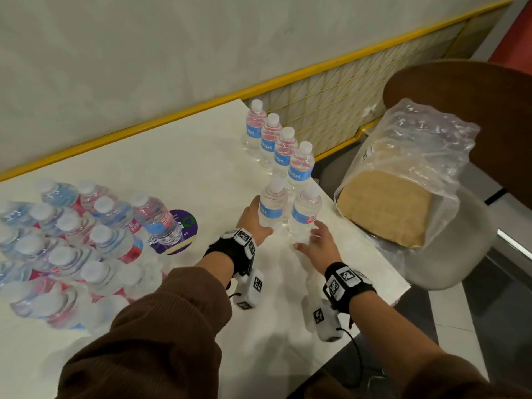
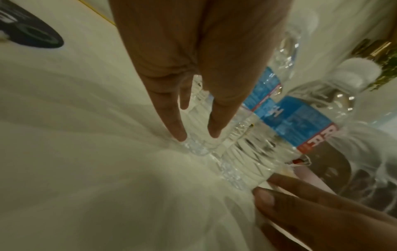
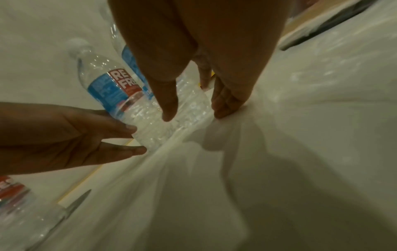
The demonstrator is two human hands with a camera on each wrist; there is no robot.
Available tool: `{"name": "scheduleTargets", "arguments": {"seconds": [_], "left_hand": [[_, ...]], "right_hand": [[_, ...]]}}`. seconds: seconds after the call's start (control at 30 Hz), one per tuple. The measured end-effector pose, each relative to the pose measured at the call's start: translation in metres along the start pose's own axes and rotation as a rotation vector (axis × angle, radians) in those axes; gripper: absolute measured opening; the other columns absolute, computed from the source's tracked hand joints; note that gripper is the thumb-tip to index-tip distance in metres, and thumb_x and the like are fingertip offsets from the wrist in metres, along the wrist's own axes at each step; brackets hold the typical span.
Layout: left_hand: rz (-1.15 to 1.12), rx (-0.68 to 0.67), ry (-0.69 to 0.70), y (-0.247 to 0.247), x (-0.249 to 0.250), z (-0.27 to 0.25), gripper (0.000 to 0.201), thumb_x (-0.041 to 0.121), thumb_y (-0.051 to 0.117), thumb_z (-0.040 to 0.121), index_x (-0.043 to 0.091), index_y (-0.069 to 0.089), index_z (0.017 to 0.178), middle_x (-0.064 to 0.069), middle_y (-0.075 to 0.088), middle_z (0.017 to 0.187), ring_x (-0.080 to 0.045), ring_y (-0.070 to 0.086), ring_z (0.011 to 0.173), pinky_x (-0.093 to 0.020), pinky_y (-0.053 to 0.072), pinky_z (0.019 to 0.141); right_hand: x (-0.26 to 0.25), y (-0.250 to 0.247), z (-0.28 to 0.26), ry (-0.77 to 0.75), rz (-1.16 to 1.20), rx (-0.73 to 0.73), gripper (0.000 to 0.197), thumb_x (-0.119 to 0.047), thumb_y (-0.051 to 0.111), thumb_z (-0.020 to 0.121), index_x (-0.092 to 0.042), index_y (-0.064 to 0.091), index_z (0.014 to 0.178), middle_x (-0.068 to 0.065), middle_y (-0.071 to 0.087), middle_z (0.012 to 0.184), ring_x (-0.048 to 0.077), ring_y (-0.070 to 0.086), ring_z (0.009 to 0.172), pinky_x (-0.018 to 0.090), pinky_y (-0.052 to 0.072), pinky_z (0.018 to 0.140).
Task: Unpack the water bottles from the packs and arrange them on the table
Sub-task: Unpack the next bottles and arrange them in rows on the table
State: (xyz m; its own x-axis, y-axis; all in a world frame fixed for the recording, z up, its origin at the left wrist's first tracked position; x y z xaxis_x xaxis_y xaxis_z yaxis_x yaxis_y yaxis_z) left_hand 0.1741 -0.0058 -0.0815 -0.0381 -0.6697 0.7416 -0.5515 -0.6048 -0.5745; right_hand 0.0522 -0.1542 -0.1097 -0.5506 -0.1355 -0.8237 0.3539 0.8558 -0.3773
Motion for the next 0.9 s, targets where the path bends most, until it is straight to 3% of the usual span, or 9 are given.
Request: {"name": "scheduleTargets", "arguments": {"seconds": [0.1,0.17,0.27,0.43,0.57,0.7,0.9], "left_hand": [[0.039,-0.004,-0.01,0.004,-0.003,0.009,0.073,0.016,0.073,0.08,0.009,0.033,0.142,-0.012,0.05,0.138,-0.029,0.049,0.125,-0.029,0.037,0.099],[0.022,0.017,-0.004,0.007,0.003,0.014,0.066,0.021,0.074,0.079,0.009,0.041,0.135,-0.013,0.058,0.129,-0.031,0.056,0.118,-0.031,0.042,0.093],[0.002,0.053,0.002,0.019,0.014,0.021,0.061,0.02,0.075,0.078,0.006,0.046,0.13,-0.014,0.061,0.123,-0.031,0.058,0.114,-0.034,0.045,0.091],[-0.028,0.048,-0.002,0.04,0.028,0.03,0.064,0.019,0.076,0.076,0.01,0.047,0.132,-0.013,0.059,0.127,-0.031,0.056,0.118,-0.039,0.045,0.1],[-0.025,0.01,-0.002,0.049,0.036,0.038,0.07,0.026,0.077,0.075,0.013,0.043,0.135,-0.014,0.056,0.128,-0.031,0.054,0.118,-0.038,0.044,0.098],[-0.043,-0.005,-0.031,0.064,0.045,0.046,0.068,0.031,0.077,0.075,0.011,0.048,0.133,-0.011,0.056,0.131,-0.028,0.053,0.12,-0.036,0.043,0.101],[-0.101,0.026,-0.062,0.076,0.054,0.056,0.048,0.026,0.075,0.077,0.007,0.059,0.118,-0.012,0.062,0.121,-0.03,0.058,0.112,-0.031,0.043,0.093]], "right_hand": [[0.01,-0.016,0.008,0.005,-0.118,0.06,0.092,-0.026,0.078,0.074,-0.018,0.023,0.147,0.009,0.033,0.148,0.026,0.041,0.131,0.038,0.036,0.109],[0.006,-0.022,0.015,-0.024,-0.22,0.075,0.096,-0.038,0.079,0.071,-0.021,0.022,0.147,0.006,0.03,0.151,0.026,0.032,0.137,0.044,0.03,0.113],[-0.012,-0.018,0.02,-0.125,-0.192,0.058,0.098,-0.047,0.079,0.065,-0.023,0.027,0.145,0.005,0.034,0.147,0.024,0.031,0.137,0.044,0.03,0.113],[-0.018,-0.017,0.028,-0.111,-0.068,0.156,0.087,-0.032,0.083,0.066,-0.016,0.036,0.137,0.004,0.044,0.133,0.022,0.036,0.126,0.024,0.03,0.1],[-0.009,-0.039,0.032,-0.066,0.064,0.209,0.082,-0.019,0.081,0.071,-0.011,0.031,0.136,0.006,0.05,0.135,0.024,0.051,0.122,0.033,0.043,0.101],[-0.002,-0.057,0.037,-0.041,0.076,0.18,0.076,-0.019,0.074,0.079,-0.018,0.028,0.139,0.006,0.048,0.139,0.027,0.048,0.126,0.043,0.041,0.105],[0.002,-0.068,0.039,-0.027,0.103,0.181,0.07,-0.015,0.073,0.08,-0.02,0.034,0.139,0.005,0.051,0.135,0.026,0.051,0.123,0.041,0.043,0.103]]}}
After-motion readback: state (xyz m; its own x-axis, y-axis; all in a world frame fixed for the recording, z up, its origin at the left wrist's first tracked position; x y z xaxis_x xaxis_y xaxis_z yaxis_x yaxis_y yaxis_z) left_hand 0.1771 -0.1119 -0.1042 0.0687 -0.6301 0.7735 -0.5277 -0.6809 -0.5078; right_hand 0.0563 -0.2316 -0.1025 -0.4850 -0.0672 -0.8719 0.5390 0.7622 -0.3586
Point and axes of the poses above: each hand's wrist, its own z-axis towards the middle knuckle, its own y-axis out of the palm, x = y × z, the point moved 5 cm from there along z, towards the middle knuckle
